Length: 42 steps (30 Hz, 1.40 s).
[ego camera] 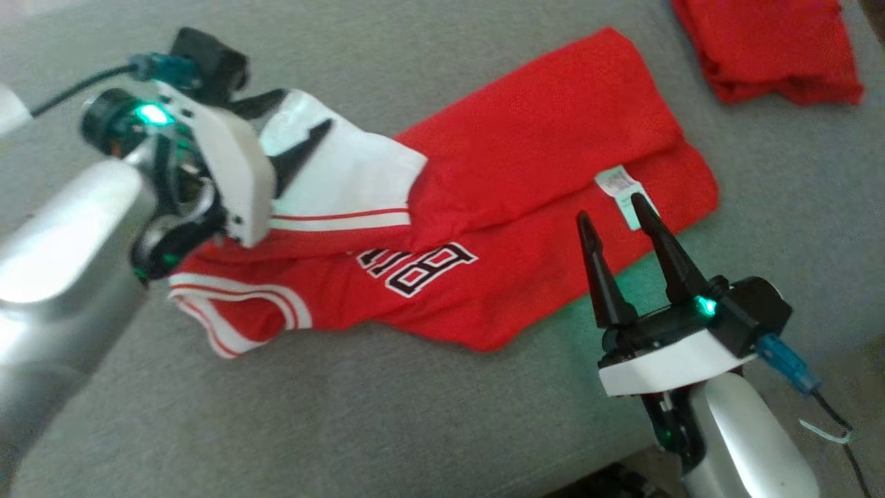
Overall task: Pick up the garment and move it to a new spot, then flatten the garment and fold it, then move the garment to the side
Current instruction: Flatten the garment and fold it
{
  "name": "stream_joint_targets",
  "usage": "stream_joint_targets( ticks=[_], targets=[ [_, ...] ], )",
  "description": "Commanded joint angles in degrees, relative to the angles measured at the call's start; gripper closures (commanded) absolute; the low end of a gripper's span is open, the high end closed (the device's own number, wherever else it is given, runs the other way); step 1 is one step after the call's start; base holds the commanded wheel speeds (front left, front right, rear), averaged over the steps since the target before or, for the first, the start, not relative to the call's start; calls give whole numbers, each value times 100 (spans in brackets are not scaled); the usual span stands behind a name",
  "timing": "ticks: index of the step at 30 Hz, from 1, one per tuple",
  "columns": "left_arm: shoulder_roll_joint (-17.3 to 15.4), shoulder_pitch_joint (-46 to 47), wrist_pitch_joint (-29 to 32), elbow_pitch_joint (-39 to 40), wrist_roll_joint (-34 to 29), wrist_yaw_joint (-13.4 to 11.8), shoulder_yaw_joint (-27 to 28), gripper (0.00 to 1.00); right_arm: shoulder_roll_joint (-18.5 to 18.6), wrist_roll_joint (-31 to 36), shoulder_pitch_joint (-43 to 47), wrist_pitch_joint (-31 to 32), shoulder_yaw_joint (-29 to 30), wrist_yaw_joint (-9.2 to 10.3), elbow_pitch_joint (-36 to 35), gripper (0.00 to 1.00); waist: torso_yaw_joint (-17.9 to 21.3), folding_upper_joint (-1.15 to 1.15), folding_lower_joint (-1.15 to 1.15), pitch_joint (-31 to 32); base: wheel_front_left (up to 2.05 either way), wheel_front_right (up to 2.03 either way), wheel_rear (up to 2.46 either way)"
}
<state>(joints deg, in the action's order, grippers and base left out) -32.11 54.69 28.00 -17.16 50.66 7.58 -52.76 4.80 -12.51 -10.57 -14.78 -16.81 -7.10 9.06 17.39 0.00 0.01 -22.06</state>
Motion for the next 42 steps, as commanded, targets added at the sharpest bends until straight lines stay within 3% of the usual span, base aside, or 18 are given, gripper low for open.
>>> stream_joint_targets(
  ticks=[1,8,16,19,26,31,36,42],
  targets=[
    [-348,466,-23,-83,61,-10,130,0,-23,-36,-106,-22,-141,-39,-145,0,241,0,-1,-174,0,0,0],
    [-470,797,-270,-878,229,-10,-297,0,-82,-46,-90,-22,-171,-39,-129,0,483,0,-1,-322,0,0,0],
    [-556,1032,-272,-1180,387,-9,-868,0,-105,-44,-117,-22,-184,-39,-136,0,572,0,-1,-407,0,0,0],
    [-616,1084,-205,-1164,515,-9,-1150,98,-113,-27,-128,-22,-141,-39,-150,0,573,0,-1,-417,0,0,0],
    [-722,1403,-853,-890,556,-9,-1551,100,-40,-249,-130,-22,224,-39,-81,0,368,0,-1,-370,0,0,0],
    [-738,1720,-1591,-712,398,-9,-1661,100,677,-209,-329,-22,290,-39,148,0,104,0,-1,-358,0,0,0],
    [-806,1920,-2039,-568,254,-9,-1747,100,1483,-34,-681,-22,217,-39,992,0,-167,0,-1,-349,0,0,0],
    [-836,2049,-2270,-464,231,-9,-1789,100,1819,96,-1247,21,122,-39,1796,0,-425,0,-1,-374,0,0,0]
  ],
)
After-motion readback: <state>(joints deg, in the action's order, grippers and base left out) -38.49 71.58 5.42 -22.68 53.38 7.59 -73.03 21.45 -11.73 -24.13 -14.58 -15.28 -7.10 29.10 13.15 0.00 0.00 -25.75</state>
